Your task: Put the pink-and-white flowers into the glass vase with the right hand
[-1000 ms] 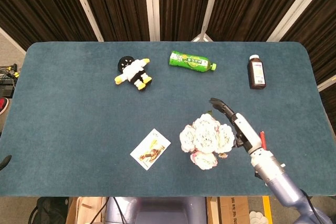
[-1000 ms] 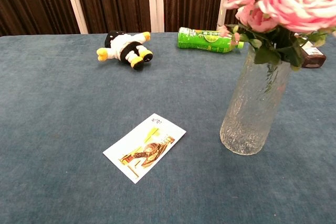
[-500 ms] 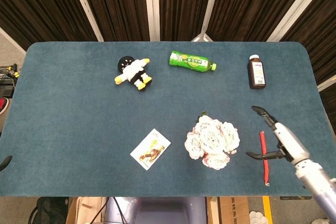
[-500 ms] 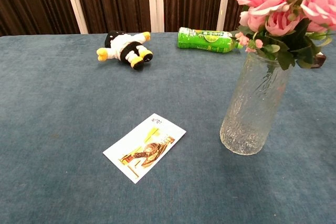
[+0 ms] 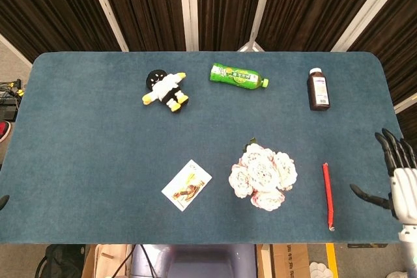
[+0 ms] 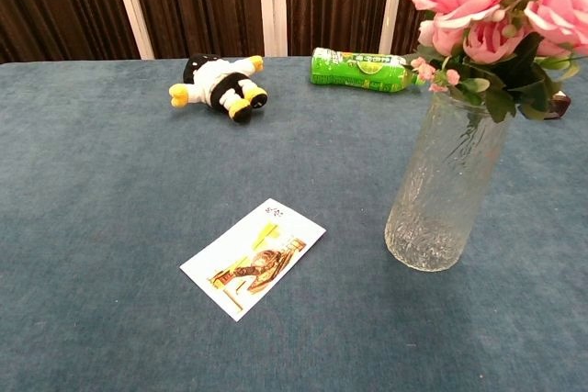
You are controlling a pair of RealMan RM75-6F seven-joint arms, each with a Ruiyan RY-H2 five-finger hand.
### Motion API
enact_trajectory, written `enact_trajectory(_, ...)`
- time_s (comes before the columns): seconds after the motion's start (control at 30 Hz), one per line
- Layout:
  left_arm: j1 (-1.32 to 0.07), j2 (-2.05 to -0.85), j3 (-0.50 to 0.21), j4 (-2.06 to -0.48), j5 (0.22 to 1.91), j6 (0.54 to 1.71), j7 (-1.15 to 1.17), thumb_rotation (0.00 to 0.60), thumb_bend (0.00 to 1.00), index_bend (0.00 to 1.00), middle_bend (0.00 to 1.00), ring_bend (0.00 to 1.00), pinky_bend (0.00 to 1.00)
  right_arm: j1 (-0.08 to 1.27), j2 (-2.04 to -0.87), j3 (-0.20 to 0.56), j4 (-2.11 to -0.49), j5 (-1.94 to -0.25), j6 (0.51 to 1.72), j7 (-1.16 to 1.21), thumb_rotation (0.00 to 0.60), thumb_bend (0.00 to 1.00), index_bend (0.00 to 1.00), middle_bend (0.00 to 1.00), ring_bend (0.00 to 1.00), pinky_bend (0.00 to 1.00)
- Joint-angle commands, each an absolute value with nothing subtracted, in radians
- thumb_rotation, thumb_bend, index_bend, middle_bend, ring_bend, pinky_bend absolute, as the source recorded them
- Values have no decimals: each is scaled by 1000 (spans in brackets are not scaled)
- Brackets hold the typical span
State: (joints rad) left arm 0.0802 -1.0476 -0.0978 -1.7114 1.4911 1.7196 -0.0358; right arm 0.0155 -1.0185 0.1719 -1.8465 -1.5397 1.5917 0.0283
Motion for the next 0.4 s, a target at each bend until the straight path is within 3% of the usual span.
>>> enact_trajectory(0.03, 80, -1042, -97, -1712, 1485, 1712, -37, 600, 197, 158, 0, 0, 0, -56, -1212, 94, -1661, -1657, 1735, -140, 600, 122, 58, 42, 91, 0)
enact_trajectory(0.4, 73, -1005, -78, -1715, 1481, 1665, -34, 600, 197, 158, 0, 0, 0, -34, -1138, 33, -1690, -1647, 1610, -172, 600, 122, 57, 42, 69, 0)
